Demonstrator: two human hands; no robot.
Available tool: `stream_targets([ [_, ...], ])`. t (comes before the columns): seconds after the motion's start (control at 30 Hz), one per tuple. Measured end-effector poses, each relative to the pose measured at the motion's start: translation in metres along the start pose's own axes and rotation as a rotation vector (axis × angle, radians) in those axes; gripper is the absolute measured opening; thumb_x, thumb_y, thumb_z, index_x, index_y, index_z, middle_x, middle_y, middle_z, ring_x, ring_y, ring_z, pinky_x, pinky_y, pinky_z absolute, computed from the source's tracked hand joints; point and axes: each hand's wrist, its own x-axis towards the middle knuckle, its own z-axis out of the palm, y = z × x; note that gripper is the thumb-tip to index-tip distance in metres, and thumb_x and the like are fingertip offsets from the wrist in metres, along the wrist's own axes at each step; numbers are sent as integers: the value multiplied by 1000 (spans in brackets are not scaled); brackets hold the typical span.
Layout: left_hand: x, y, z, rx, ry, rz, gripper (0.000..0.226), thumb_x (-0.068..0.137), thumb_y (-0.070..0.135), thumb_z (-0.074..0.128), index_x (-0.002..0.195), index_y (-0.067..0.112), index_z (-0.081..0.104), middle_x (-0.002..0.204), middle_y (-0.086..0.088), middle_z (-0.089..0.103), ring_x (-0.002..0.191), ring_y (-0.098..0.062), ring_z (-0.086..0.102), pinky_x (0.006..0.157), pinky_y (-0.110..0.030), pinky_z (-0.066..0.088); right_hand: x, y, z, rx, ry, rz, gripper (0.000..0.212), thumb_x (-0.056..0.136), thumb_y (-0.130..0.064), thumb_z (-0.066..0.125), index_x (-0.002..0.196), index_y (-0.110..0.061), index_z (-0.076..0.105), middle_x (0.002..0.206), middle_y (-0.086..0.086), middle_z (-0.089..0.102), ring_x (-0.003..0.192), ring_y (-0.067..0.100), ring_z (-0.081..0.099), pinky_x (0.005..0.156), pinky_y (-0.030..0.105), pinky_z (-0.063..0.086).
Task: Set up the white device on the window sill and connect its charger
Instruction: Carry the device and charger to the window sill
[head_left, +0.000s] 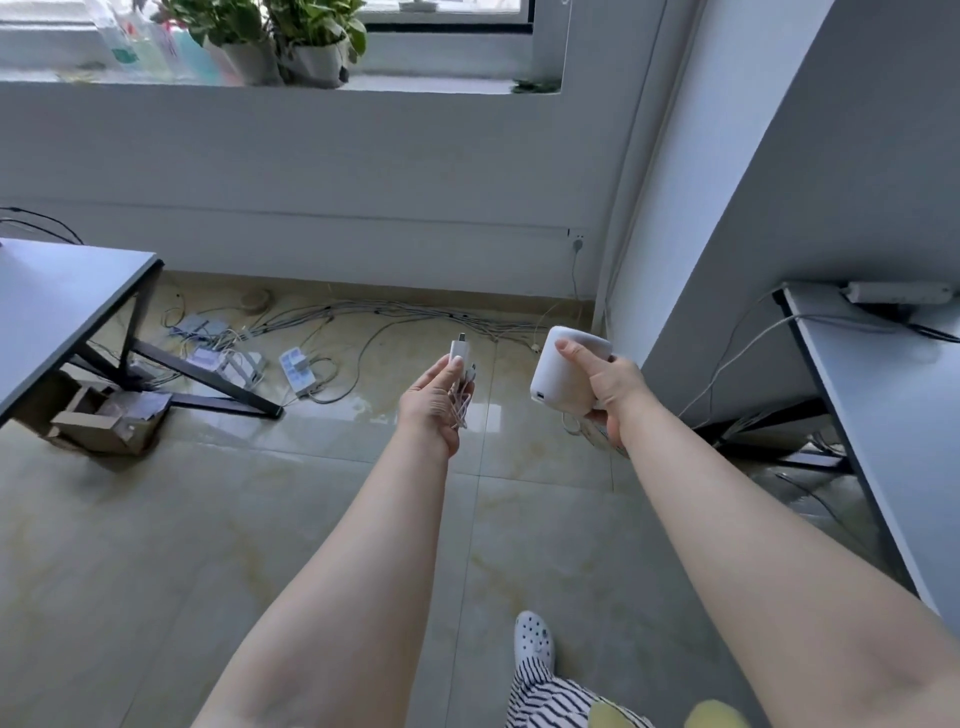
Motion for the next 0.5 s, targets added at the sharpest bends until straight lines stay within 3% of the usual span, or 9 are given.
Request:
stream_targets([
  [0.1, 35, 13, 28, -5, 21, 16, 10, 81, 2, 69, 86, 10, 64, 87, -15, 66, 69, -20, 66, 71, -25, 55, 37, -27, 7, -16, -19, -8, 46, 78, -37, 74, 111, -15, 52, 111, 8, 56, 95, 26, 54, 55, 29, 46],
  [0.2, 65, 25, 53, -25, 33, 33, 11, 81, 3, 69, 90, 9, 65, 86, -14, 66, 63, -17, 68, 73, -25, 55, 74, -51, 14, -33, -31, -18, 48, 78, -37, 73, 112, -14, 49, 109, 8, 55, 85, 22, 54, 57, 31, 48],
  [0.33, 100, 35, 76, -35, 39, 28, 11, 81, 3, 68, 88, 10, 64, 88, -15, 66, 72, -20, 65, 68, -24, 56, 114, -71, 27, -67, -58, 3, 52, 78, -39, 73, 115, -15, 47, 105, 6, 55, 90, 24, 54, 67, 37, 52],
  [0.5, 147, 51, 97, -38, 56, 18, 11, 81, 2, 69, 85, 11, 63, 86, -14, 67, 67, -18, 68, 64, -22, 55, 165, -91, 51, -69, -65, 7, 51, 75, -40, 75, 111, -14, 51, 94, 2, 57, 82, 20, 55, 64, 34, 51],
])
